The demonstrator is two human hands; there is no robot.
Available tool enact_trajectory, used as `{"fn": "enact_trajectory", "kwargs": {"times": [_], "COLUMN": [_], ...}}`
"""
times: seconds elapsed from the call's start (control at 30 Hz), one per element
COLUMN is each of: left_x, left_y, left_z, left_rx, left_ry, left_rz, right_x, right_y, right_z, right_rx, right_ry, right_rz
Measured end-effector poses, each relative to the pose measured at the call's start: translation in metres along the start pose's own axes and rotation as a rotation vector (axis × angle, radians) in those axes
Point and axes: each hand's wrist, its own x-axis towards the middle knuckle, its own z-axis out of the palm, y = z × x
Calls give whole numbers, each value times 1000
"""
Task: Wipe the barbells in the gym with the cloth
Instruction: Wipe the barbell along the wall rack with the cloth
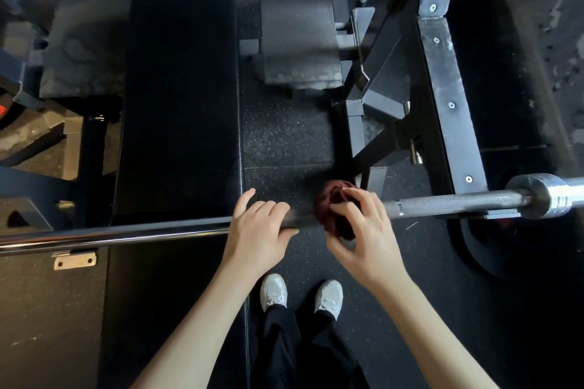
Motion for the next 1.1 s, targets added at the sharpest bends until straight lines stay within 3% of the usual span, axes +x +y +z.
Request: {"fn": "enact_trajectory", "kwargs": {"times": [0.1, 0.2, 0.3, 0.43, 0.53, 0.6, 0.63, 0.77, 0.87, 0.93, 1.03, 1.1], "left_x": [6, 14, 26, 25, 19, 19, 21, 27, 25, 26, 31, 34], "left_y": [4, 10, 19, 23, 23, 24, 24, 20, 20, 19, 18, 18], "left_z": [-11, -18, -18, -16, -12, -16, -17, -18, -16, -16, -21, -24], "left_rx": [10, 72, 119, 159, 166, 176, 185, 156, 154, 173, 194, 179], "left_ry": [-120, -327, -390, -393, -312, -319, -342, -387, -409, -374, -410, -430], "left_rz": [-54, -104, -62, -61, -44, -32, -28, -21, -20, -16, -9, -3], "right_x": [-3, 22, 21, 29, 79, 94, 89, 19, 20, 47, 92, 104], "right_y": [-1, -6, -5, 0, -5, -1, 0, 0, 6, -1, -2, -2], "right_z": [0, 12, 30, 25, 18, 15, 15, 24, 32, 27, 15, 12], "right_rx": [-12, -196, -320, -420, -373, -315, -286, -370, -393, -425, -339, -221], "right_ry": [48, 74, 3, 46, -308, -442, -425, -32, 100, -32, -454, -568], "right_rz": [56, 144, 93, 34, 260, 362, 366, 96, 50, 157, 425, 533]}}
